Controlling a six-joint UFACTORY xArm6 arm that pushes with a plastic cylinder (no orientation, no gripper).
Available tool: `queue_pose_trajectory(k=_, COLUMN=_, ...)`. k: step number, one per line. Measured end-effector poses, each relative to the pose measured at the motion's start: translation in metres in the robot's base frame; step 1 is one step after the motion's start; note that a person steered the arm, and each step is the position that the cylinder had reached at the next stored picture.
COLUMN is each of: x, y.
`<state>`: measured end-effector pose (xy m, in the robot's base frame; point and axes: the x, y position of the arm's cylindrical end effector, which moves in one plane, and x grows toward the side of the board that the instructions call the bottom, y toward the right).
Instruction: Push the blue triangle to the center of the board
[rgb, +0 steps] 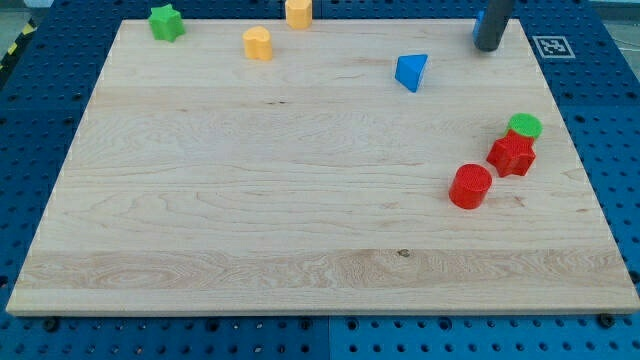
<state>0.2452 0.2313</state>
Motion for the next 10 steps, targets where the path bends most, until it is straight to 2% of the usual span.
queue_pose_trajectory(k=1, x=-0.003, y=0.000)
queue_pose_trajectory(k=3, x=0.024, y=-0.003)
queue_pose_trajectory(k=6, x=0.023, y=-0.008)
queue_pose_trajectory(k=10, x=0.072, y=-0.150)
